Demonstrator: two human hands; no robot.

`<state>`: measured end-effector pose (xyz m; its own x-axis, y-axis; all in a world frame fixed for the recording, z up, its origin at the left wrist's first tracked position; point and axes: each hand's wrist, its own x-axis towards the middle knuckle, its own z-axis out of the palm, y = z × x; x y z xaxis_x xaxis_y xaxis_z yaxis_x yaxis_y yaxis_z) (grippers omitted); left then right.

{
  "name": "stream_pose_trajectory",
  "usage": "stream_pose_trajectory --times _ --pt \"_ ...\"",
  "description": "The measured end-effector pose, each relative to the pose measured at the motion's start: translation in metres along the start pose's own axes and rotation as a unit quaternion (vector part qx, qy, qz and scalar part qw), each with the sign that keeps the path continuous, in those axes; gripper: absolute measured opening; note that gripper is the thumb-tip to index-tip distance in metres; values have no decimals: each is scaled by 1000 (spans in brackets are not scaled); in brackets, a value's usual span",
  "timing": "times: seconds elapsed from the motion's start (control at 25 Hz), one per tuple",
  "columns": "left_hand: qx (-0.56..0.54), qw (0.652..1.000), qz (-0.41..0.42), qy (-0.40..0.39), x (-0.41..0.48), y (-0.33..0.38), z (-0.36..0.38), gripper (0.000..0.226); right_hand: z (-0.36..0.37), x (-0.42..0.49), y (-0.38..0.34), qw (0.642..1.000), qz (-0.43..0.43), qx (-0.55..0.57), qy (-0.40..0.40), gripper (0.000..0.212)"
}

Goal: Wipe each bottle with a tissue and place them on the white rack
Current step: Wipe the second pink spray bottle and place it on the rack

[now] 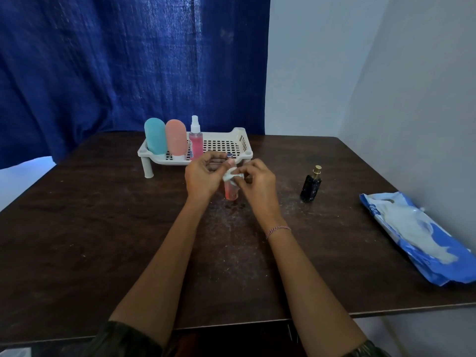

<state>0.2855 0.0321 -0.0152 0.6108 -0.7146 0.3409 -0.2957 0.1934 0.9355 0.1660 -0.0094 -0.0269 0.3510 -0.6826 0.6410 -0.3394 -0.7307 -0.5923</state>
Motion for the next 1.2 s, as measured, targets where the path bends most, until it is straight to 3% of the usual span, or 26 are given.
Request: stream_pose_trajectory --times 0.12,0.32,0.64,0.88,0.96,1.12,1.2 --pt "-9 999 -20 23 4 -3 -3 19 4 -3 0 999 -1 -30 -36 18" --pt "-21 999 -21 25 3 -1 -4 26 4 -4 -9 999 -32 -2 37 20" --pt "-53 991 -94 77 8 -5 -8 30 3 -2 4 994 21 -72 -83 19" --pt "-28 995 -77 58 4 -1 -4 30 8 -5 -13 997 -45 -71 1 18" --pt "-21 994 -78 67 5 -2 -5 30 9 -5 -10 996 -29 -82 -27 21" --pt "-17 993 -88 76 9 -4 -7 31 4 -3 7 971 50 -175 -156 24" --pt "-16 994 -85 73 9 -8 -6 31 0 -3 12 966 69 -188 -162 23"
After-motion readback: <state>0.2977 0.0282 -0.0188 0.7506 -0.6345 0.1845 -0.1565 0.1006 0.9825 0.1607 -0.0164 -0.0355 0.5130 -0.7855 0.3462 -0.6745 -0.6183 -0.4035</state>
